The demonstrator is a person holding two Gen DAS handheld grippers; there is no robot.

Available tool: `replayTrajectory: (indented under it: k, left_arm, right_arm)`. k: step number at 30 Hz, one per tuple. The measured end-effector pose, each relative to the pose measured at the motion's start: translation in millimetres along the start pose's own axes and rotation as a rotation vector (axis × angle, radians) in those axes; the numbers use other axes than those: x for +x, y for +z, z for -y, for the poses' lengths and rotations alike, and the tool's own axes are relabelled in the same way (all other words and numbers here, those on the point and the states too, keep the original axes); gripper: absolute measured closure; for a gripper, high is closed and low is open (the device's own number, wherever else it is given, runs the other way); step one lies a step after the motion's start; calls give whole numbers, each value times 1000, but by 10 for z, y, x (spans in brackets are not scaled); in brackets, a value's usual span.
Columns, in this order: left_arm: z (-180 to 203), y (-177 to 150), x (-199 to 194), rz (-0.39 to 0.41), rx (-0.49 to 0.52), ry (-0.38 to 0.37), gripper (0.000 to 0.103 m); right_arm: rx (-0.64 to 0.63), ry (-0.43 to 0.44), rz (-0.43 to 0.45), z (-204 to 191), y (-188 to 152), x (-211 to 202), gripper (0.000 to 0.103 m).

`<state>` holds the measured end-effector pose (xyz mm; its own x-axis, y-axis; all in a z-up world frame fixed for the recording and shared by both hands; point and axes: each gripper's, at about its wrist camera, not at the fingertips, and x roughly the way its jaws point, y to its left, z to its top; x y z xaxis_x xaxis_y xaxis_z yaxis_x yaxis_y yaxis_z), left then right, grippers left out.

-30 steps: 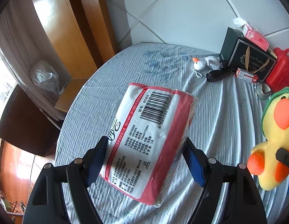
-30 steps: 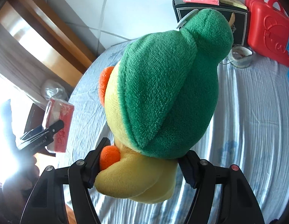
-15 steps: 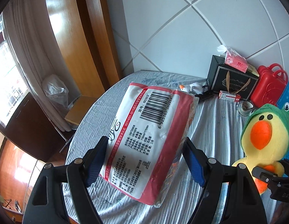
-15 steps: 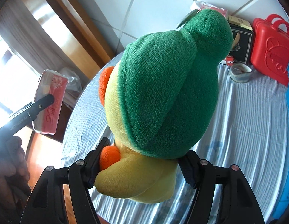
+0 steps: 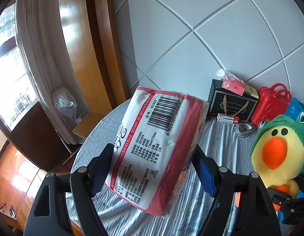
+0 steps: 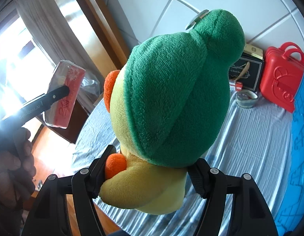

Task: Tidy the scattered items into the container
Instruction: 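Carry the duck plush with the right gripper while the left carries the tissue pack to the crate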

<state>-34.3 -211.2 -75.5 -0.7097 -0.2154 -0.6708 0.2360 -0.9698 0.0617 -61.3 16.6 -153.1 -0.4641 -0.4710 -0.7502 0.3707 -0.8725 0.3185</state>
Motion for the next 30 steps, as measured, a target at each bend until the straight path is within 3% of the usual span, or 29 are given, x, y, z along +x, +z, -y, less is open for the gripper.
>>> replayTrajectory:
  k: [14,30]
  left_arm:
    - [626,-4,-587,54,3,-9,25]
    - [1692,280,-1015,128,101,-122,25]
  right_arm:
    - [-31,74,64,234,-103,-903,34]
    - [23,44,188,969,-303,-1933,34]
